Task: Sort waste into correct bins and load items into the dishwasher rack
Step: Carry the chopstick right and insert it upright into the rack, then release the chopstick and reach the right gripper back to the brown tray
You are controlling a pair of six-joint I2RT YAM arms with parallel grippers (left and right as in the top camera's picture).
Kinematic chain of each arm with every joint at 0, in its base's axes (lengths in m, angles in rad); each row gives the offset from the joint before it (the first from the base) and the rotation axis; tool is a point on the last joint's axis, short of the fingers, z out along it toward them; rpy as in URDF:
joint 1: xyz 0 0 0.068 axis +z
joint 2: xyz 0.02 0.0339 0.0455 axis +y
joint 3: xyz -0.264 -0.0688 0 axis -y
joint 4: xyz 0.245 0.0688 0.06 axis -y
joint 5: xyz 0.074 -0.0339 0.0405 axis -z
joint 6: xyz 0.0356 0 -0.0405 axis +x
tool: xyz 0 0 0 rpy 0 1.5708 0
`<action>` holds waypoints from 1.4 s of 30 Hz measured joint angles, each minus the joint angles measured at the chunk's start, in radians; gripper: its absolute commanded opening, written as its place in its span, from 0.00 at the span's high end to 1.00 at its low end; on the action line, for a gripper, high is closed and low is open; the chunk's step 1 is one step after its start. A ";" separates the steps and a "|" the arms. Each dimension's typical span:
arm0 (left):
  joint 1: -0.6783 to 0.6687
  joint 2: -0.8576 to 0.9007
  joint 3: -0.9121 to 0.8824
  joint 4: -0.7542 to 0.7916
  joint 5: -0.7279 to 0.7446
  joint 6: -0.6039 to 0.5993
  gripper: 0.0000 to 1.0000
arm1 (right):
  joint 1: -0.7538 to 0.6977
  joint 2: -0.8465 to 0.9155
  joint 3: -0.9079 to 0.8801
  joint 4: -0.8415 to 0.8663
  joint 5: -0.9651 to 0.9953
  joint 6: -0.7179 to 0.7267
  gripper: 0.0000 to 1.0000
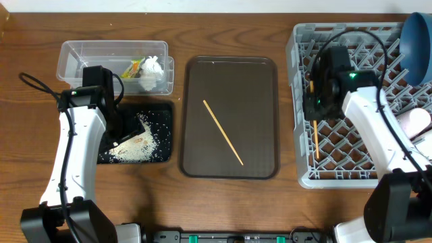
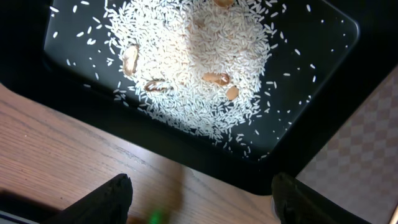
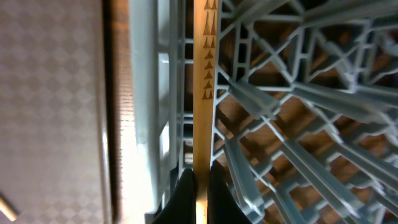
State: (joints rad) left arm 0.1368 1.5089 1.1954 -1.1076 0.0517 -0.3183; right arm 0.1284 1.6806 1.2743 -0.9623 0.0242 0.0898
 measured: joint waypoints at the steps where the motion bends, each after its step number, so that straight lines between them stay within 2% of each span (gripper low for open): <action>1: 0.000 0.000 0.000 0.000 0.000 0.000 0.25 | 0.000 0.001 -0.021 0.021 -0.001 0.000 0.99; 6: 0.000 0.000 0.000 0.000 0.000 0.000 0.25 | 0.000 0.006 -0.091 0.080 -0.002 -0.003 0.99; 9: 0.000 0.000 0.000 0.000 0.000 0.000 0.25 | 0.000 0.008 -0.100 0.097 -0.003 -0.005 0.89; 13: 0.000 0.000 0.000 0.000 0.000 0.000 0.25 | 0.000 0.008 -0.100 0.119 -0.004 -0.008 0.82; 19: 0.000 0.000 0.000 0.000 0.000 0.000 0.25 | 0.000 0.008 -0.100 0.109 -0.004 -0.010 0.82; 24: 0.000 0.000 0.000 -0.001 0.001 0.000 0.24 | 0.000 0.008 -0.090 0.053 -0.005 0.001 0.77; 29: 0.000 0.000 0.000 -0.001 0.000 0.000 0.25 | 0.000 0.006 0.027 -0.011 -0.006 0.001 0.77; 37: 0.000 0.000 0.000 0.003 0.000 0.000 0.25 | 0.043 -0.051 0.205 0.019 -0.089 -0.001 0.78; 42: 0.000 0.000 0.000 0.008 0.000 0.000 0.24 | 0.160 -0.044 0.205 0.037 -0.197 -0.039 0.57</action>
State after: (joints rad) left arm 0.1368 1.5089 1.1954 -1.0996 0.0521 -0.3183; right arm 0.2886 1.6363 1.4796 -0.9249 -0.1726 0.0509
